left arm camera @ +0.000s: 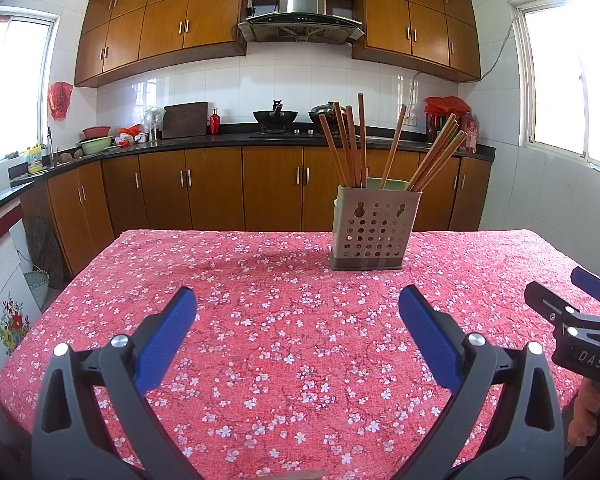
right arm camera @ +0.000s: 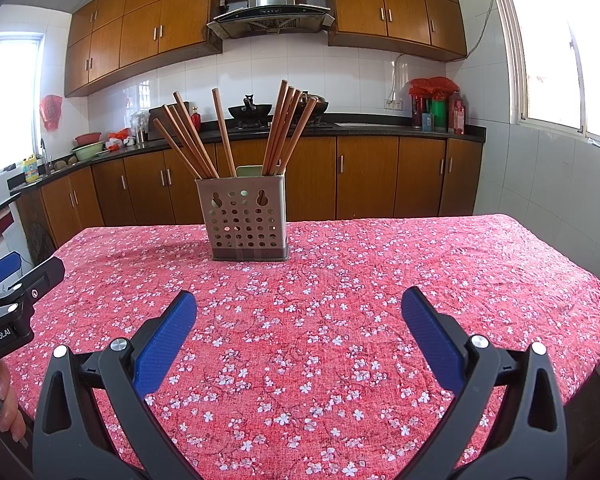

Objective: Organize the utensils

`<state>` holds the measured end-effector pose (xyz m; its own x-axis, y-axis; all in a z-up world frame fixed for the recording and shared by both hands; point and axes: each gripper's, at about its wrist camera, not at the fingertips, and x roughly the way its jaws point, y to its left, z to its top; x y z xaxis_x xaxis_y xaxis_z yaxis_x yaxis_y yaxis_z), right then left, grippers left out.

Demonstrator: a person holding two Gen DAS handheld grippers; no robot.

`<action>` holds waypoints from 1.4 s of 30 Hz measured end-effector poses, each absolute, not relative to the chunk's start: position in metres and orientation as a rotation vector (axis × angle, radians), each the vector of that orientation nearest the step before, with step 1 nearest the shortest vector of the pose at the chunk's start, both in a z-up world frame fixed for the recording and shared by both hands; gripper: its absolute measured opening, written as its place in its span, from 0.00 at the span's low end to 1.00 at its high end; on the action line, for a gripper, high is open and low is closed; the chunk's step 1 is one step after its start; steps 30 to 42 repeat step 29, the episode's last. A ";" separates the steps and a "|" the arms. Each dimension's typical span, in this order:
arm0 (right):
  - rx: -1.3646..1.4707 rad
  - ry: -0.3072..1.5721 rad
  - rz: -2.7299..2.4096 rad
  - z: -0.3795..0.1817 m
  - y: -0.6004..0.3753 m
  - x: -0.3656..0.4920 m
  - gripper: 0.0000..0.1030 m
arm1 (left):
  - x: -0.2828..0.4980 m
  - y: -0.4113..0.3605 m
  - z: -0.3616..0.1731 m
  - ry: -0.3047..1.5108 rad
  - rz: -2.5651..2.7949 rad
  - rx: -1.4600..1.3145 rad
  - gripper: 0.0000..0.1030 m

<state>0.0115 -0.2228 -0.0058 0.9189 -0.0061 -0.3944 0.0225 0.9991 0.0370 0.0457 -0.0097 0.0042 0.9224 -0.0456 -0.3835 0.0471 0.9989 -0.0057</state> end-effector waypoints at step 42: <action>0.046 0.407 -0.017 -0.008 -0.223 0.010 0.98 | 0.048 -0.009 -0.001 0.392 -0.039 -0.004 0.96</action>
